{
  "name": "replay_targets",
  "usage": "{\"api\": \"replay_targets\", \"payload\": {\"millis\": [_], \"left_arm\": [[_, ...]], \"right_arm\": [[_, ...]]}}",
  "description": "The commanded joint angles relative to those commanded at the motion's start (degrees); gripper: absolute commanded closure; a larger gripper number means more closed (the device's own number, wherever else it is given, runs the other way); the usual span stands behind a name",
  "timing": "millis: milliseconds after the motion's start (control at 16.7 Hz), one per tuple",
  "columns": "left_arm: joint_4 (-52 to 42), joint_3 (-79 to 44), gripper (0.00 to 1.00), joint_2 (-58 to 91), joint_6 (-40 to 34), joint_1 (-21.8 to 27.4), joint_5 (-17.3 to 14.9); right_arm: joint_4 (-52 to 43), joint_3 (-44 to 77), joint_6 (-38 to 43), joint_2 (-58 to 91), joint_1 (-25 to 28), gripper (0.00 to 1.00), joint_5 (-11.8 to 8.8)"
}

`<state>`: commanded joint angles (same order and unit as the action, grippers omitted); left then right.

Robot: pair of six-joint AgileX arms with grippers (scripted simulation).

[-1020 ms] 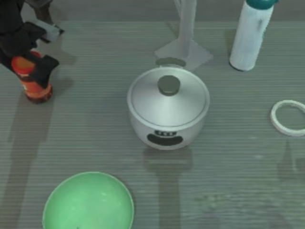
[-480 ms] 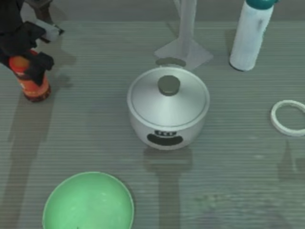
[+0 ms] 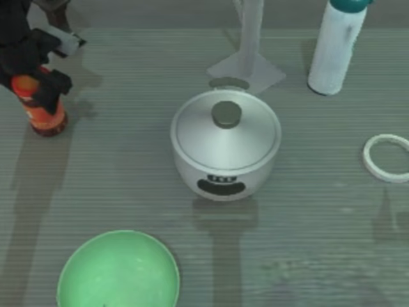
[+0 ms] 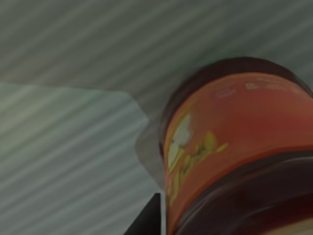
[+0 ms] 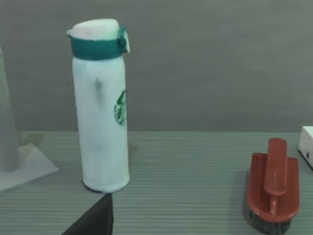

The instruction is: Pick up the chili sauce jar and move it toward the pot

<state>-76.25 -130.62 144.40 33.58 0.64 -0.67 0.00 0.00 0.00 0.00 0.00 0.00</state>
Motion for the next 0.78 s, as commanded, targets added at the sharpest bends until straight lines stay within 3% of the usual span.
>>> {"api": "replay_targets", "payload": {"millis": [360,780], "left_arm": [[-0.29,2.24,1.0,-2.25,-0.04,-0.07,0.05],[-2.6,19.24,1.0,-22.67,0.06,-0.91,0.25]], "right_arm": [[0.0,0.0,0.0,0.0,0.0,0.0,0.0],[0.0,0.0,0.0,0.0,0.0,0.0,0.0]]}}
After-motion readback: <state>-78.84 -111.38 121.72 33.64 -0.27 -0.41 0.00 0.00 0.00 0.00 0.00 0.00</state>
